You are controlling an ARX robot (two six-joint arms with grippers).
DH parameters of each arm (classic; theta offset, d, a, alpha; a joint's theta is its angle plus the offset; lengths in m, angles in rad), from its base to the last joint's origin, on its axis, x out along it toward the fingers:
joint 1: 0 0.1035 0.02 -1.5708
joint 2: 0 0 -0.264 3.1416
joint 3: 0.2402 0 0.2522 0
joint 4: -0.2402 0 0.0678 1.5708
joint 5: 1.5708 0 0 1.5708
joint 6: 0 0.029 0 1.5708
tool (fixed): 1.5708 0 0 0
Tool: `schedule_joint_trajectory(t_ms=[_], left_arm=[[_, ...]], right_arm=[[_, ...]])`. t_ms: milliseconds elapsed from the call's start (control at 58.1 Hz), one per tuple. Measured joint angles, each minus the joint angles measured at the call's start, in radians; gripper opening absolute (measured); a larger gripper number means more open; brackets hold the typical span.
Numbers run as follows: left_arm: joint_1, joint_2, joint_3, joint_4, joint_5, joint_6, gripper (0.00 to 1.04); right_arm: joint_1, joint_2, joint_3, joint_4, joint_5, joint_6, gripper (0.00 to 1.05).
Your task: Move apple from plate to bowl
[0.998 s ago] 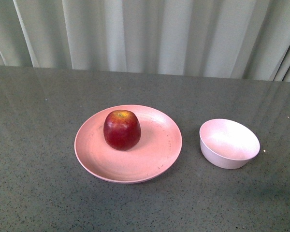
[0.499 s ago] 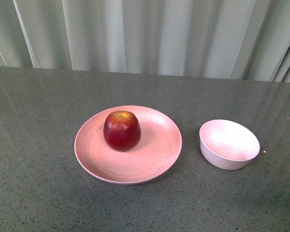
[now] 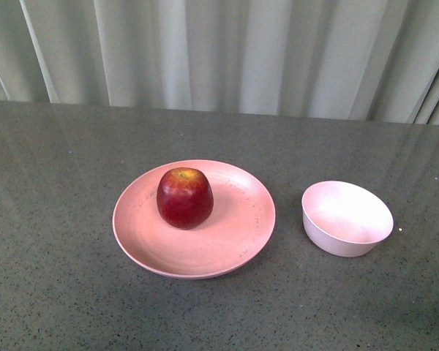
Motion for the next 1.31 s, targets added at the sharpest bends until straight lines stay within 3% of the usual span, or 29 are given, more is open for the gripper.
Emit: schedule_joint_trajectory(t_ms=[155,224,241,637,878,946,998,1204,1308], left_arm=[[0.0,0.0,0.0,0.0,0.0,0.0,0.96],[0.0,0.0,0.0,0.0,0.0,0.0,0.96],[0.0,0.0,0.0,0.0,0.0,0.0,0.96],[0.0,0.0,0.0,0.0,0.0,0.0,0.96],[0.001,0.004,0.002,-0.006,0.005,-0.006,0.96],[0.018,0.105,0.072,-0.177,0.068,-0.079,0.96],[0.017,0.227,0.108,-0.204,0.079,-0.123,0.96],[-0.13,0.737,0.243,0.16,0.016,-0.2,0.96],[-0.185,0.914,0.315,0.264,-0.012,-0.2,0.96]], right_arm=[[0.0,-0.042,0.0,-0.043,0.0,0.0,0.02],[0.002,-0.203,0.0,-0.209,0.001,-0.001,0.02],[0.002,-0.203,0.0,-0.209,0.001,-0.002,0.28],[0.002,-0.203,0.0,-0.209,0.001,-0.002,0.97],[0.002,-0.203,0.0,-0.209,0.001,-0.002,0.96],[0.002,-0.203,0.0,-0.209,0.001,-0.002,0.96],[0.002,-0.204,0.0,-0.209,0.0,-0.003,0.96],[0.002,-0.204,0.0,-0.209,0.001,-0.002,0.96],[0.002,-0.204,0.0,-0.209,0.001,-0.002,0.96]])
